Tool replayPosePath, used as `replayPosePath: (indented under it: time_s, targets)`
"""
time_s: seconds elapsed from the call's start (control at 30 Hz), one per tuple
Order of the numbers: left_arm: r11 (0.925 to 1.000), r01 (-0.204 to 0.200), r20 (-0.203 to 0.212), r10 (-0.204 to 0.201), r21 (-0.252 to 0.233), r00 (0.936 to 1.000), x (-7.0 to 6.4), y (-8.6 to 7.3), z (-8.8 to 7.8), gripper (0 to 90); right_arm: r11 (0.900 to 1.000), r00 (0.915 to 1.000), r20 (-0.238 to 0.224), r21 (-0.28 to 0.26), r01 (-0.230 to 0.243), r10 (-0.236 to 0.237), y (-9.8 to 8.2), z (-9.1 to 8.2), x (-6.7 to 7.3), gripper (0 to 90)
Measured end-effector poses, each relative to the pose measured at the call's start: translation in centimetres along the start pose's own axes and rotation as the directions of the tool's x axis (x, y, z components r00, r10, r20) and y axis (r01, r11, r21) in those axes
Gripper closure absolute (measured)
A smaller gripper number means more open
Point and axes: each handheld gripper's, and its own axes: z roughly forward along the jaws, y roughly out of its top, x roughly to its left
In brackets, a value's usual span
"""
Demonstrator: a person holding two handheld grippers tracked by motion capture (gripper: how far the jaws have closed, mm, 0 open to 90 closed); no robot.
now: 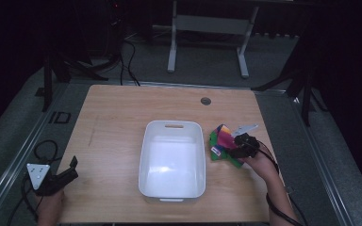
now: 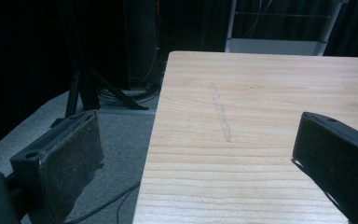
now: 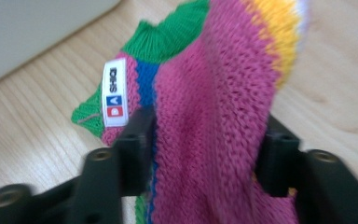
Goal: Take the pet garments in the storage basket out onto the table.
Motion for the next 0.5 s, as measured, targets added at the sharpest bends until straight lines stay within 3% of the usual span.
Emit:
replayPosePath:
  time_s: [0.17, 0.5]
  targets:
    - [1.0000, 0.003, -0.001, -0.003, 0.000, 1.0000, 0.0, 0.0, 0.0, 2.2, 0.997, 0.9988, 0.039, -0.077, -0.026, 0.029, 0.1, -2.0, -0.4, 27.8]
    - [1.0000, 0.002, -0.001, -0.002, 0.003, 1.0000, 0.0, 0.0, 0.0, 2.2, 0.984, 0.9887, 0.082, -0.134, -0.114, 0.126, -2.4, -4.4, -2.1, 22.9]
